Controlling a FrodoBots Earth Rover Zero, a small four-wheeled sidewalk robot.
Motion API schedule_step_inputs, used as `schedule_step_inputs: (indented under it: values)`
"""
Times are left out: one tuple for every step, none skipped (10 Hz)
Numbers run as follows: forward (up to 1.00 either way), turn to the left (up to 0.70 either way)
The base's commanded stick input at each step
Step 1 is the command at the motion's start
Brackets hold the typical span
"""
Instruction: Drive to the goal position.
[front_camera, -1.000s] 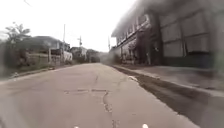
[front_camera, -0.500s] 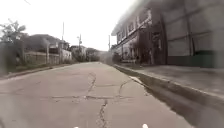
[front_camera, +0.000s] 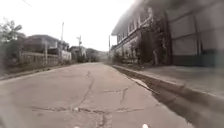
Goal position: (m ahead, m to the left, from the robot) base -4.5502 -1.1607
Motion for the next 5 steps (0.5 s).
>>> schedule_step_inputs:
  values:
    - [0.85, 0.00]
    - [0.85, 0.00]
    - [0.85, 0.04]
    - [0.85, 0.14]
    - [0.85, 0.09]
